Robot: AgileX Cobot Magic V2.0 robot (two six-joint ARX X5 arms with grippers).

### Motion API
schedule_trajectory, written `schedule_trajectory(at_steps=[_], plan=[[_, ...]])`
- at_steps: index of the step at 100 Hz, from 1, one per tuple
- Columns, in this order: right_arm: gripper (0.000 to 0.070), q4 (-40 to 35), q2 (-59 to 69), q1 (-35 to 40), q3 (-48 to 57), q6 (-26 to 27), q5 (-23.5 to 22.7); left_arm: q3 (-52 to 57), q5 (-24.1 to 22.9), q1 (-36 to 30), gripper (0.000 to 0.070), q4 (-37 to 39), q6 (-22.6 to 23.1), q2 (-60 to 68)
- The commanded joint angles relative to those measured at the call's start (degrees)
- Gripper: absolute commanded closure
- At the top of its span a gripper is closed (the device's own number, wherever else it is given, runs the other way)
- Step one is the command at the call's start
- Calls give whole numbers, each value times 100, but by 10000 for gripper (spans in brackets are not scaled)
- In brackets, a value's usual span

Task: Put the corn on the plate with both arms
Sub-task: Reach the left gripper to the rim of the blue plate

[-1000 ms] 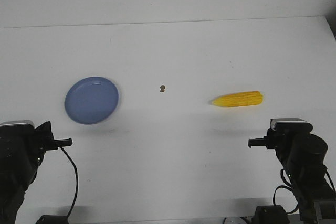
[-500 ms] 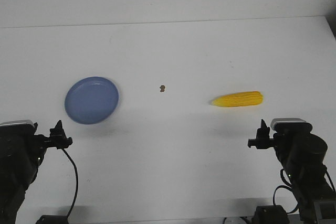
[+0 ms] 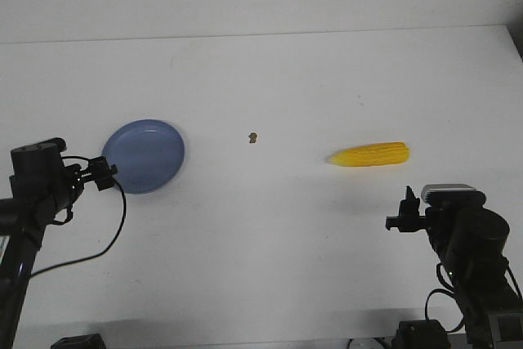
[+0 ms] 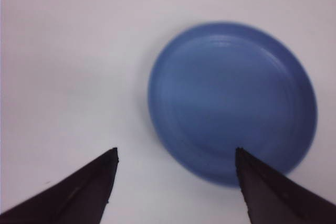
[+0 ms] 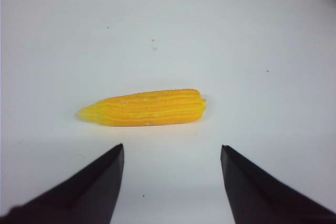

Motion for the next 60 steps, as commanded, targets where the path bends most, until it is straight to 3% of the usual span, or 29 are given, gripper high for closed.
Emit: schedule_trajectory(at_steps=[1, 42, 60], plan=[[306, 57, 24, 0, 109, 39, -7, 195, 238, 162, 237, 164, -164, 479], [306, 57, 24, 0, 109, 39, -7, 621, 310, 494, 237, 682, -197, 2199], [306, 57, 24, 0, 109, 42, -7, 621, 579, 494, 237, 863, -197, 2599]])
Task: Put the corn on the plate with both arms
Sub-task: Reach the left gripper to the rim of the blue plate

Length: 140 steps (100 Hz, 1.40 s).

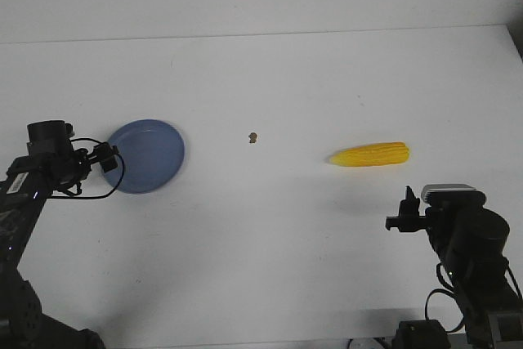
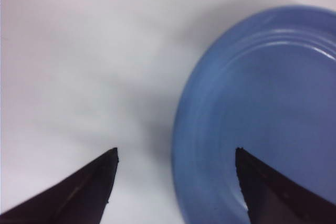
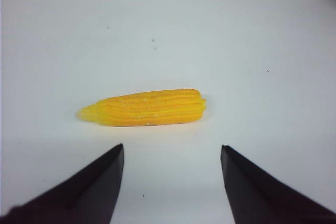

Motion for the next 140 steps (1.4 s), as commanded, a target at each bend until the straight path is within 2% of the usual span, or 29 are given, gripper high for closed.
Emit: schedule_trajectory(at_steps=[1, 67, 84, 98, 108, 140], plan=[[306, 57, 24, 0, 109, 42, -7, 114, 59, 13, 237, 87, -26, 223], [306, 57, 24, 0, 109, 39, -7, 120, 76, -94, 255, 382, -24, 772], [306, 57, 24, 0, 109, 42, -7, 120, 236, -114, 436, 356, -24, 903], [306, 57, 24, 0, 109, 39, -7, 120, 291, -109, 700, 304, -24, 903], [306, 57, 24, 0, 109, 39, -7, 120, 435, -101, 694, 315, -26, 868], [306, 57, 24, 0, 109, 39, -7, 120, 1766, -118, 694, 254, -98, 136]])
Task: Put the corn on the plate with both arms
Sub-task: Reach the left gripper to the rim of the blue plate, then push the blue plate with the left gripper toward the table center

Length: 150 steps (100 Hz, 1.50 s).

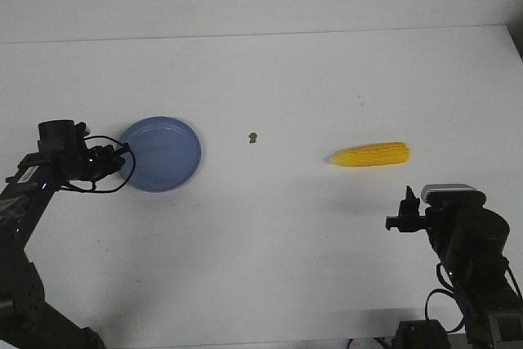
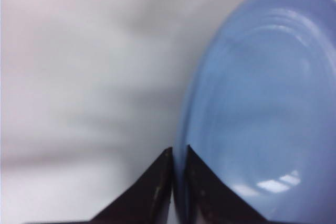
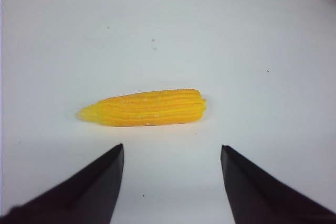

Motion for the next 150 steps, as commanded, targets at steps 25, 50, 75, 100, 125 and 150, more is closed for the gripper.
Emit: schedule_trajectory(at_steps=[25, 50, 75, 100, 125, 150], plan=[[306, 59, 26, 0, 109, 39, -4, 11, 619, -691, 695, -420, -70, -968], [306, 59, 26, 0, 109, 39, -4, -389, 741, -1845, 695, -140, -87, -1029], [306, 59, 26, 0, 109, 39, -4, -876, 739, -2684, 695, 293, -310, -922], [306, 59, 31, 0, 109, 42, -4, -916, 730, -3077, 695, 758, -577, -455], [306, 57, 31, 0, 109, 42, -4, -916, 739, -3106, 694, 824, -654, 0], [306, 55, 31, 0, 109, 39, -4, -916, 737, -3106, 620, 826, -647, 85]])
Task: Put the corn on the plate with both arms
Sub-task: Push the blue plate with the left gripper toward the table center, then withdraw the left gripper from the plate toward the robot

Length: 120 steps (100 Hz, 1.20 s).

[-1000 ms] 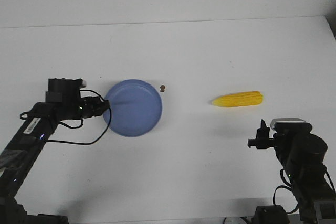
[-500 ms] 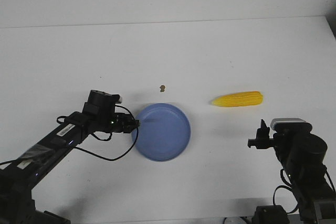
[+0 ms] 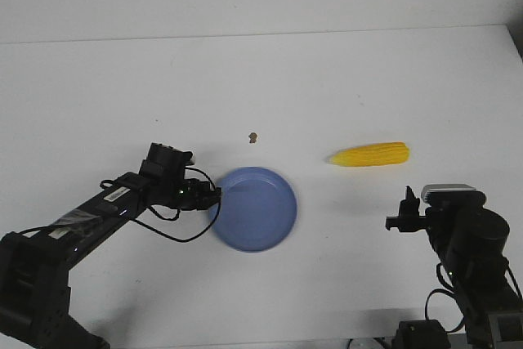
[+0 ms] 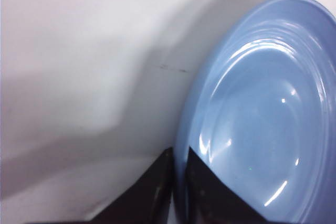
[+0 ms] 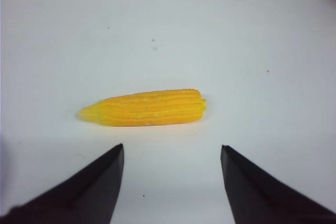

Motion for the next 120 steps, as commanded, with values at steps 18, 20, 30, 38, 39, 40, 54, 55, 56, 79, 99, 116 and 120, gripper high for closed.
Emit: schedule_trajectory(at_steps=[18, 20, 30, 38, 39, 40, 54, 55, 56, 79, 99, 116, 120], plan=[[306, 57, 31, 0, 109, 42, -4, 50, 44, -31, 367, 4, -50, 96], [306, 57, 31, 0, 109, 42, -4, 50, 42, -31, 318, 4, -48, 96], [306, 57, 31, 0, 109, 39, -4, 50, 44, -28, 78, 46, -48, 92], [306, 57, 31, 0, 109, 39, -2, 50, 42, 7, 0, 48, -11, 52], [306, 57, 31, 0, 109, 39, -4, 50, 42, 13, 0, 48, 4, 42], [306, 57, 31, 0, 109, 39, -4, 50, 42, 20, 0, 48, 17, 31], [306, 59, 31, 0, 109, 42, 0, 50, -20, 168, 0, 39, 273, -289], [306, 59, 31, 0, 109, 39, 0, 52, -35, 186, 0, 35, 299, -323], [306, 59, 28, 0, 109, 42, 0, 50, -50, 201, 0, 33, 321, -358], [306, 61, 31, 0, 109, 42, 0, 50, -758, 739, 0, -372, 1276, -1493], [306, 68, 31, 0, 109, 44, -4, 50, -1875, 1145, 0, -890, 2199, -2507], [304, 101, 31, 0, 109, 166, 4, 50, -2472, 1368, 0, -1292, 2507, -3077], [287, 103, 33, -2, 109, 310, 4, 50, -2557, 1427, 0, -1325, 2496, -3143]])
